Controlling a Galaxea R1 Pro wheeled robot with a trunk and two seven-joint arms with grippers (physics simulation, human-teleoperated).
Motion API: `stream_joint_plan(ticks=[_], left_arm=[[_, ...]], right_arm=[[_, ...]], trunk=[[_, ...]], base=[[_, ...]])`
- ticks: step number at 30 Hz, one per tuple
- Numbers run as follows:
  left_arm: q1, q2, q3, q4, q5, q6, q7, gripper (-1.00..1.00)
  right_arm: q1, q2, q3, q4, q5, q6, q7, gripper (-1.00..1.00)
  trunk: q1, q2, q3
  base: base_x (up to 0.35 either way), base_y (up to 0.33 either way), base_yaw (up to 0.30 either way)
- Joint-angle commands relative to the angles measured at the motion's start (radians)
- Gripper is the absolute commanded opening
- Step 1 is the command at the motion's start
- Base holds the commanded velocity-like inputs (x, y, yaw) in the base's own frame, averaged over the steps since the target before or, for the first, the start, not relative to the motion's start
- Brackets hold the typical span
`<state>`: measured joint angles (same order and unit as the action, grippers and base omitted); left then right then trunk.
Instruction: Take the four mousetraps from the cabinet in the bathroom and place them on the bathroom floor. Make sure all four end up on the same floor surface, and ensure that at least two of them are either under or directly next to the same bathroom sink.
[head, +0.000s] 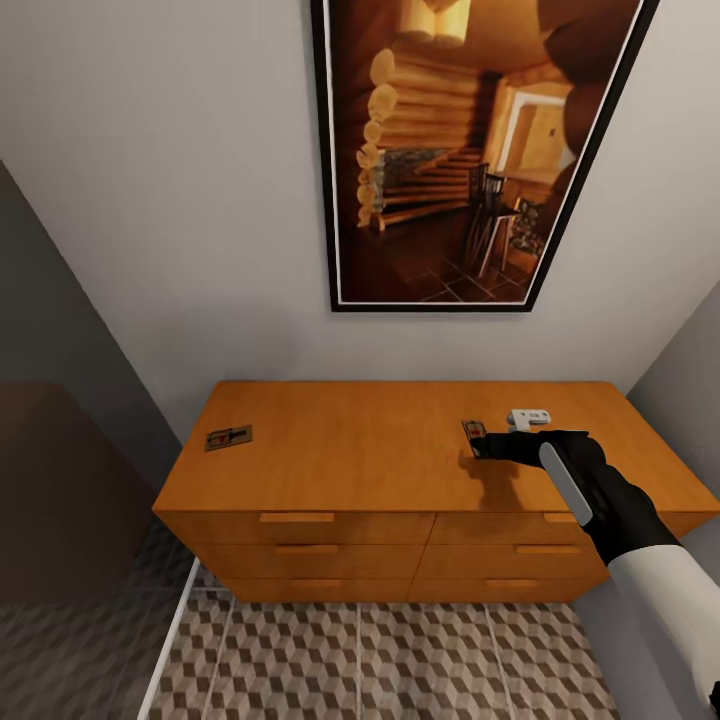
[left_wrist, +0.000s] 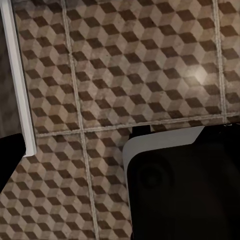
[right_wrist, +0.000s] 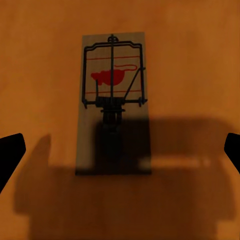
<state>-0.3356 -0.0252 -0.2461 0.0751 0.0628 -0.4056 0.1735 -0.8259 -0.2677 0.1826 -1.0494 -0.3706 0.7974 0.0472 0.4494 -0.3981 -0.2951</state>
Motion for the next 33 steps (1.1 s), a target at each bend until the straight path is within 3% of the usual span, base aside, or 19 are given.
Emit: stream_joint_plan(ticks=[1, 33], left_arm=[[-0.002, -0.001, -0.009, 0.005, 0.006, -0.007, 0.003, 1.00], [-0.002, -0.001, -0.009, 0.005, 0.006, -0.007, 0.003, 1.00]], right_arm=[[-0.001, -0.001, 0.002, -0.001, 0.006, 0.004, 0.005, 1.00], [-0.001, -0.001, 0.002, 0.002, 0.006, 0.003, 0.005, 1.00]], trunk=[[0.001, -0.002, -0.002], [0.001, -0.002, -0.014]], base=[[0.000, 0.000, 0.000], [0.000, 0.000, 0.000]])
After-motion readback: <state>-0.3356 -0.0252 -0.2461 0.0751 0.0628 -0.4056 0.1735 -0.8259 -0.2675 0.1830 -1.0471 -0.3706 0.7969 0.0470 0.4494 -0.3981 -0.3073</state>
